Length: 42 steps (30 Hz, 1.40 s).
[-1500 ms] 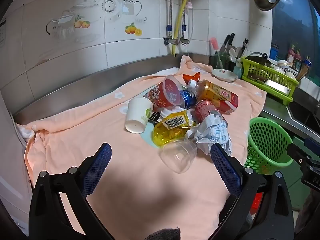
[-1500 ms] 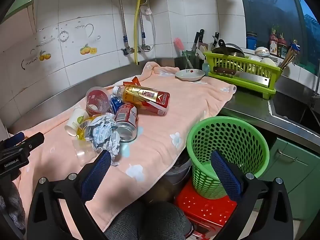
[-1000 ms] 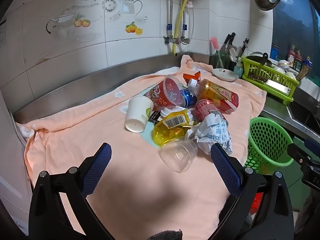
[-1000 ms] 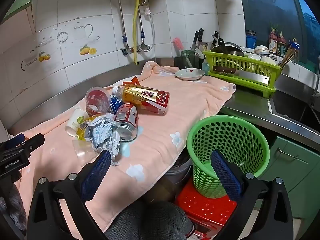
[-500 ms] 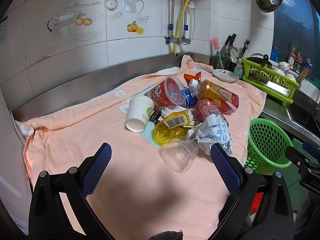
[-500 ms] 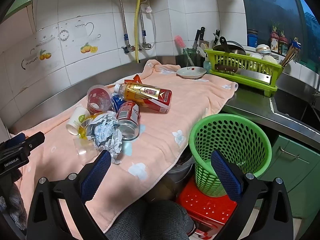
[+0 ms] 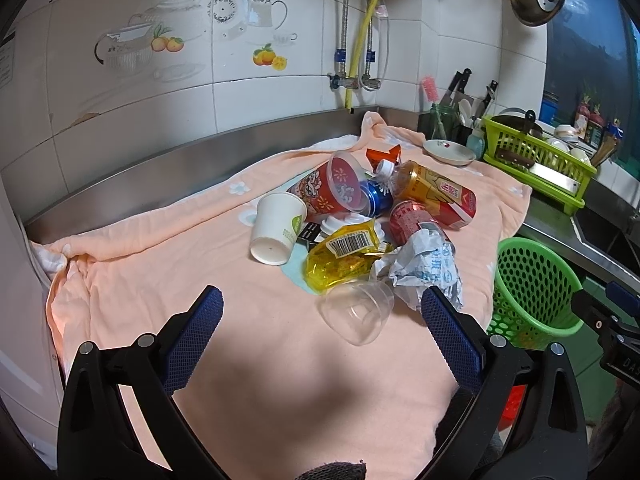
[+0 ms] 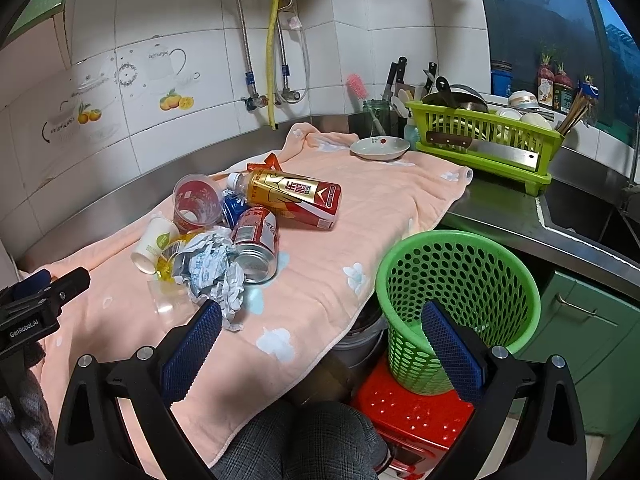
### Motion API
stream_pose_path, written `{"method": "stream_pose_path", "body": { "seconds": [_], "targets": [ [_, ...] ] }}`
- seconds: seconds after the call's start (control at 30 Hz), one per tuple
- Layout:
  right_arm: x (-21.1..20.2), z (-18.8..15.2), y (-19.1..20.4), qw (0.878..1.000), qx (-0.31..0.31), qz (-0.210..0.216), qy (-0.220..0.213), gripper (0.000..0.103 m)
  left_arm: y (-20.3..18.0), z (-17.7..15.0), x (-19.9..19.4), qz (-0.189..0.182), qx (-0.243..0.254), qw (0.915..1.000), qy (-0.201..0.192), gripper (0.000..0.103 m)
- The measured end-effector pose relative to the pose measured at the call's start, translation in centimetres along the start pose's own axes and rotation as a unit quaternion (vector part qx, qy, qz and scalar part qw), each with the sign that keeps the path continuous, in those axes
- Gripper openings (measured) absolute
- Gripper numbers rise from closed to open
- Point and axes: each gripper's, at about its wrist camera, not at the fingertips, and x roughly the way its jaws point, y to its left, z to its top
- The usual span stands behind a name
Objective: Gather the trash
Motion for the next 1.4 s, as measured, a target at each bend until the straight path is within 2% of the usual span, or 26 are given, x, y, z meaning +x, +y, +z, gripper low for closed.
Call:
{"method": "stream_pose_path", "body": {
  "seconds": [0.57, 1.4],
  "targets": [
    [-0.7, 0.1, -0.2, 1.0, 0.004, -0.018, -0.005, 0.097, -0.7, 0.1, 0.1, -0.01, 0.005, 0.9999, 0.003, 0.098],
    [-0.8, 0.0, -0.5, 1.0, 0.008, -0.016, -0.004, 0.097, -1.2, 0.0, 0.0, -0.013, 0.009, 0.9999, 0.0, 0.098]
  ]
}}
